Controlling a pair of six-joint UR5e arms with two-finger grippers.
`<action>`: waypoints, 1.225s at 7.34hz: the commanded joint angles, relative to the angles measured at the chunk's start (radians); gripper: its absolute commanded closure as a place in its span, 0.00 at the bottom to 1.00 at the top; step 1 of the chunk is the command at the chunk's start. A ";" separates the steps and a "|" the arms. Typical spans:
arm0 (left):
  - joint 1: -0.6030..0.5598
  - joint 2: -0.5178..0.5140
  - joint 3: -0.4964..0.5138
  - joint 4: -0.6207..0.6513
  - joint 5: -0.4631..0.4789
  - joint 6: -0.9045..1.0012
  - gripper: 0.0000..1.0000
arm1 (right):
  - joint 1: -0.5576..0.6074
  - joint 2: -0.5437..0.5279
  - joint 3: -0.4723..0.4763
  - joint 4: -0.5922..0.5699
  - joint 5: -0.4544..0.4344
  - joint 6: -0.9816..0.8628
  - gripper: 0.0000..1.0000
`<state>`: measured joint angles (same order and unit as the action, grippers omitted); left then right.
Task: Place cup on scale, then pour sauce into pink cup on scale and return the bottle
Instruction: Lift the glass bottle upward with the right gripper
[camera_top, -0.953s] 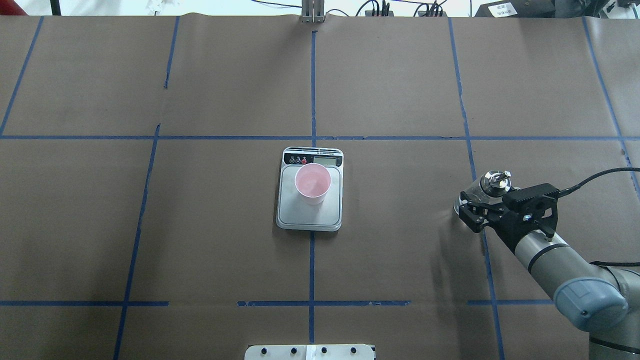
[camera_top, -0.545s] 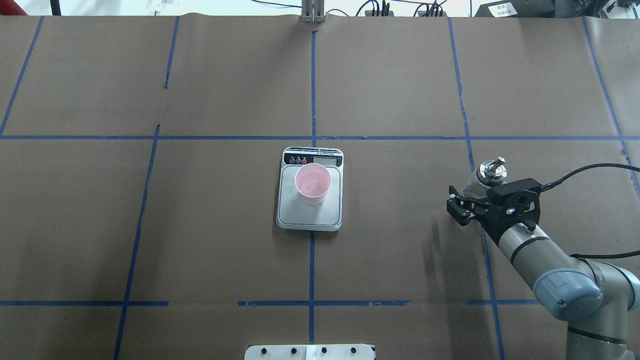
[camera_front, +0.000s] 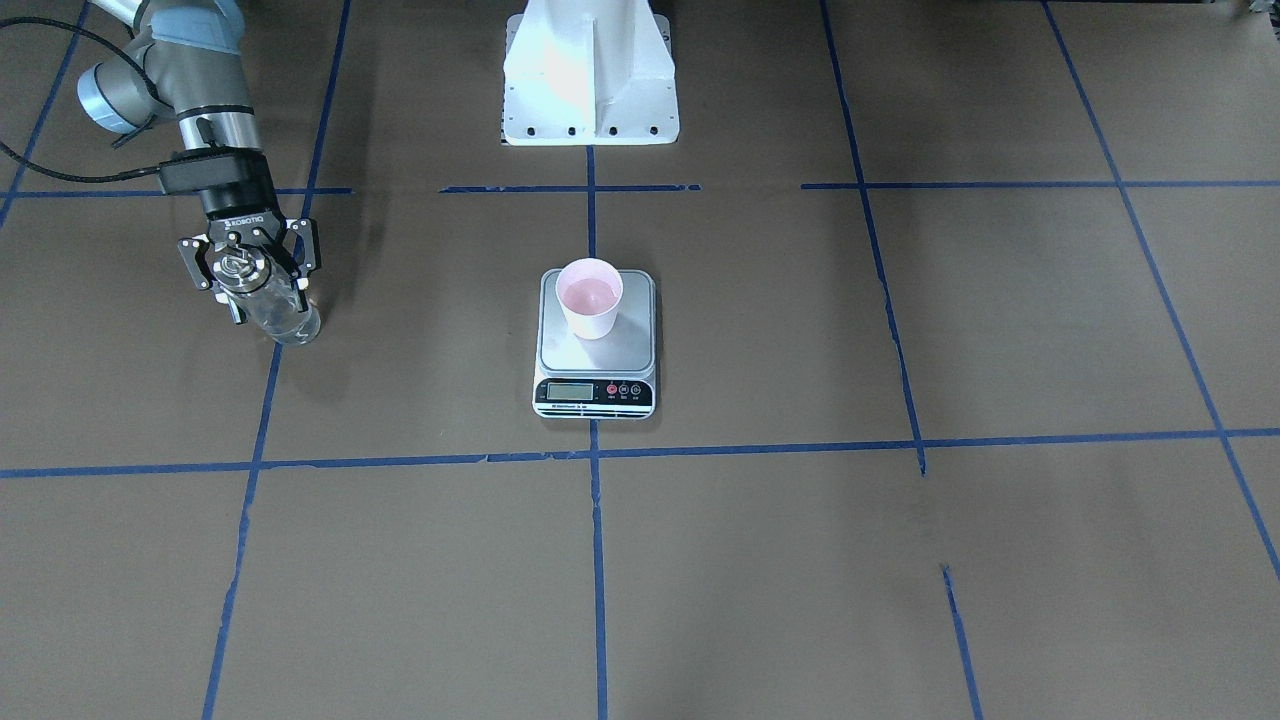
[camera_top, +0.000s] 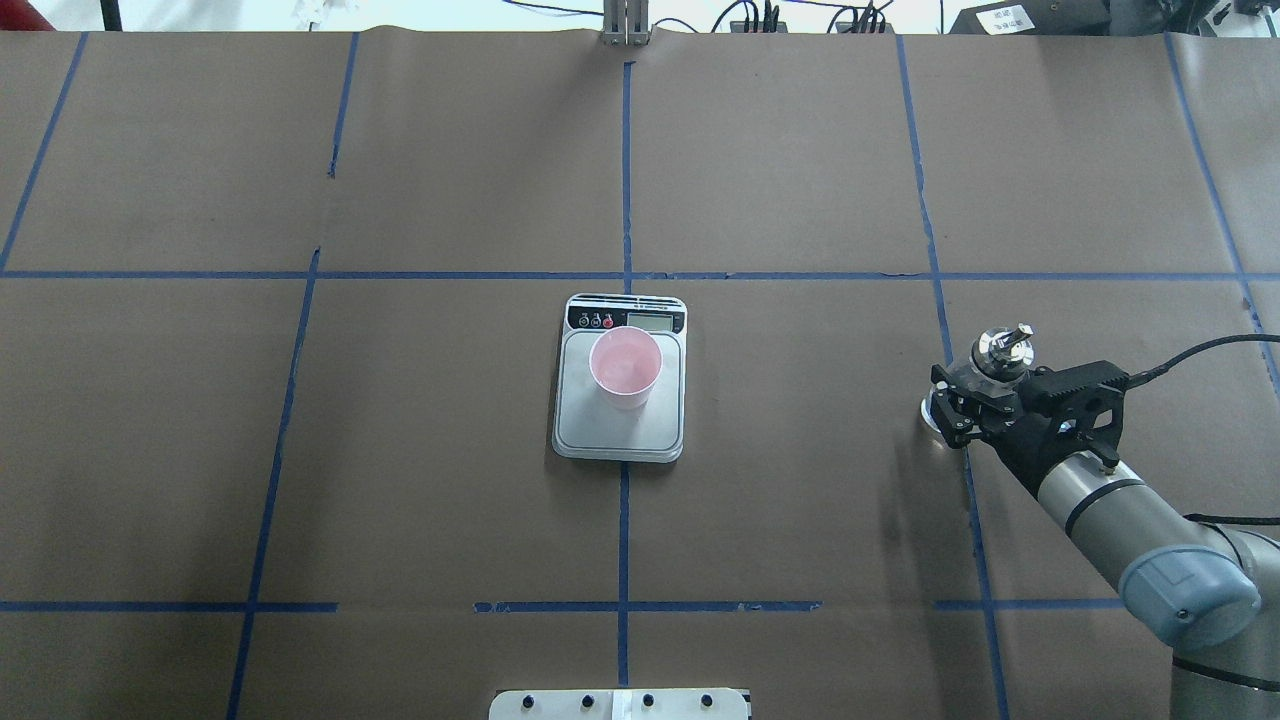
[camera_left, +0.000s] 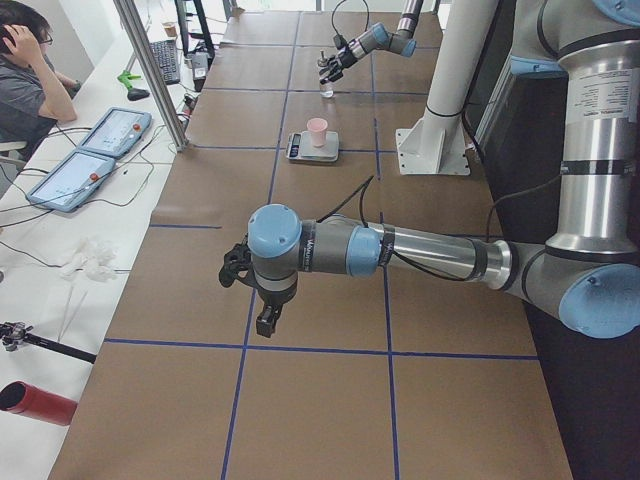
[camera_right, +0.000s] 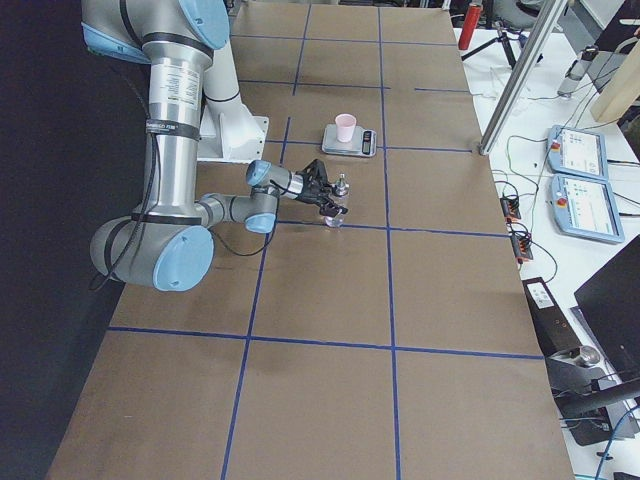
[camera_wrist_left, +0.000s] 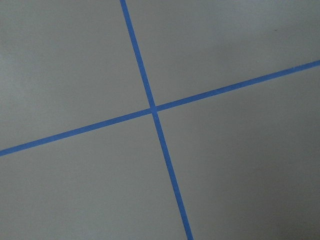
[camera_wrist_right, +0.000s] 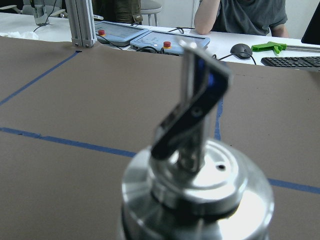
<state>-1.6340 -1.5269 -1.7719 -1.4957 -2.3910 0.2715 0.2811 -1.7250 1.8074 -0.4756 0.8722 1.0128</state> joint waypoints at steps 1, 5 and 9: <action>0.000 0.001 -0.007 0.003 0.000 0.000 0.00 | 0.001 -0.015 0.009 0.026 -0.028 -0.031 1.00; 0.002 -0.001 -0.009 0.000 0.000 0.000 0.00 | 0.049 0.013 0.027 0.012 -0.029 -0.176 1.00; 0.003 0.001 -0.009 0.000 0.001 0.000 0.00 | 0.134 0.122 0.012 -0.079 -0.021 -0.439 1.00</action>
<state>-1.6309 -1.5276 -1.7802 -1.4960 -2.3906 0.2715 0.3951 -1.6266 1.8147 -0.5026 0.8518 0.6252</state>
